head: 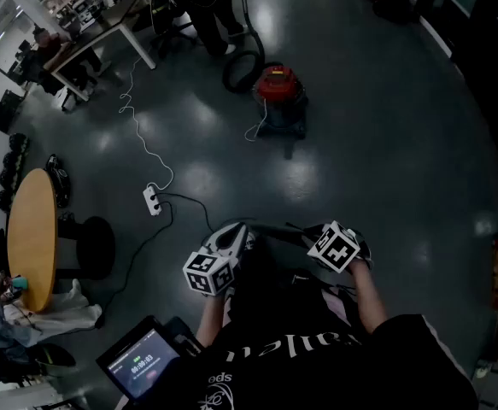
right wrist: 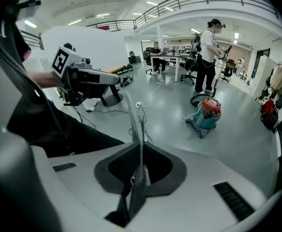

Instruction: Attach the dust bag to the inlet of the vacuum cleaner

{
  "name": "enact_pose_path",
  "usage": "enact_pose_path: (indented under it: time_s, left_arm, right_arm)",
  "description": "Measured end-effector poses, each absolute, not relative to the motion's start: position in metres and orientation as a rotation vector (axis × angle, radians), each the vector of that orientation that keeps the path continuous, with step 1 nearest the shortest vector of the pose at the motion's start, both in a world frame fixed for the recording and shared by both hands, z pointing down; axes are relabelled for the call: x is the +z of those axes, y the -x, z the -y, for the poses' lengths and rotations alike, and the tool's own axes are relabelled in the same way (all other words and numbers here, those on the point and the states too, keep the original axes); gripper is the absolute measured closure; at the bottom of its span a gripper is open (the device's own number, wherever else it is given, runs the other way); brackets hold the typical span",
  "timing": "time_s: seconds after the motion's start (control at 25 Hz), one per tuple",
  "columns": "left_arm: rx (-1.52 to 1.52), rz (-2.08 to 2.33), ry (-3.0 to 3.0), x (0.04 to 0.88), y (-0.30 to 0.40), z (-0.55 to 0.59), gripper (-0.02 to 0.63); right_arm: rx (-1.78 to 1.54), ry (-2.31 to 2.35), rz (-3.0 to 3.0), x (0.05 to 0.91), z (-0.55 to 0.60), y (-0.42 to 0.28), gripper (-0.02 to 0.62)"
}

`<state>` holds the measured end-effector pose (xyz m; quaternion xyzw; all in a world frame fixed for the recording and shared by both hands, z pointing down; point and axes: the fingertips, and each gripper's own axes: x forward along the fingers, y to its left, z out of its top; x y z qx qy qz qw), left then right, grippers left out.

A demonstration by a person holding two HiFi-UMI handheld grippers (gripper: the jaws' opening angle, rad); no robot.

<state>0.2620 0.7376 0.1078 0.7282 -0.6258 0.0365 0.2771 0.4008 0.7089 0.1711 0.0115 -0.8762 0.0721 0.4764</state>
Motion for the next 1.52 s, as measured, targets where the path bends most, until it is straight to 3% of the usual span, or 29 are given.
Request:
enact_pose_path:
  time_s: [0.28,0.92,1.52]
  left_arm:
    - [0.082,1.643,-1.987,0.115,-0.200,-0.689,0.600]
    - [0.171,1.346,-2.161,0.137,0.021,-0.575,0.600]
    - [0.286,1.238,-2.173,0.187,0.083,-0.398,0.600]
  right_arm:
    - [0.174,-0.058,2.126,0.171,-0.662,-0.343,0.554]
    - [0.273,-0.277,2.093,0.180,-0.543,-0.119,0.554]
    - [0.323,-0.270,2.028,0.239,-0.381,-0.071,0.554]
